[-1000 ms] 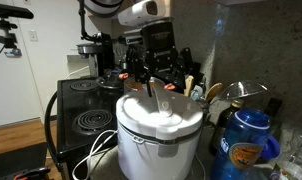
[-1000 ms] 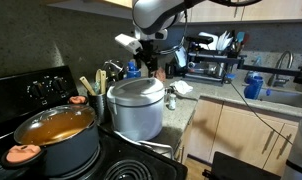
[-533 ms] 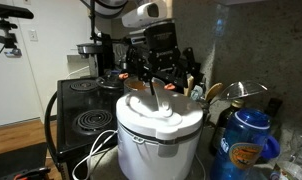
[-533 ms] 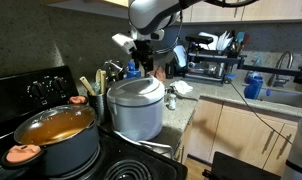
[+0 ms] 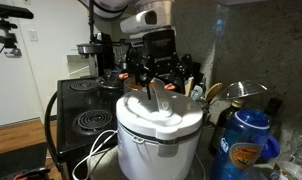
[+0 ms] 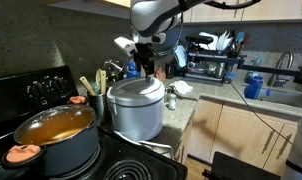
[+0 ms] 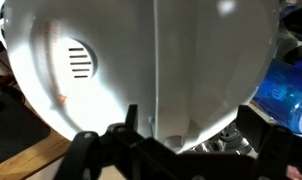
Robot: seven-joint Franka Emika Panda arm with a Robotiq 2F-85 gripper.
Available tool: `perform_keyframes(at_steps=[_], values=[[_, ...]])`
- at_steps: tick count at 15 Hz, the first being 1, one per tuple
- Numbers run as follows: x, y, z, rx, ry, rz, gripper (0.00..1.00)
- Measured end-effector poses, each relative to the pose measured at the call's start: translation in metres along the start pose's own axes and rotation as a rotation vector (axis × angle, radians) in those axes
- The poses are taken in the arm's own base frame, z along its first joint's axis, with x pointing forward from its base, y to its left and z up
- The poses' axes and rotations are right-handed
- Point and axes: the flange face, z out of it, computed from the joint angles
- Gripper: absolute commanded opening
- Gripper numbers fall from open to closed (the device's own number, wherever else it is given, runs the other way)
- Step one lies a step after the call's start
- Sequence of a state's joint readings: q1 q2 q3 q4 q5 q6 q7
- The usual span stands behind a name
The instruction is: Open the white rice cooker then close it
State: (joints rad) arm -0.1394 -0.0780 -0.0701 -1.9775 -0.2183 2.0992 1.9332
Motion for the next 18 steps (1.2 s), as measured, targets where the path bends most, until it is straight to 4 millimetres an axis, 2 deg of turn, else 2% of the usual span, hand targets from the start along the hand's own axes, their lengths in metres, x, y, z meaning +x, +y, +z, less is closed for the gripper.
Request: perform_keyframes(at_steps=[4,5,7,13,14,18], values=[[-0.002,0.006,0.015,-0.033,0.001,-0.002,1.00],[-0.003,0.007,0.018,-0.039,0.002,-0.003,0.79],[-0.003,0.008,0.021,-0.044,0.004,-0.005,0.68],[-0.006,0.009,0.020,-0.043,0.003,-0.010,0.20],[-0.006,0.009,0.019,-0.039,0.004,-0.012,0.14],[-0.008,0.008,0.018,-0.032,0.010,-0.021,0.02]])
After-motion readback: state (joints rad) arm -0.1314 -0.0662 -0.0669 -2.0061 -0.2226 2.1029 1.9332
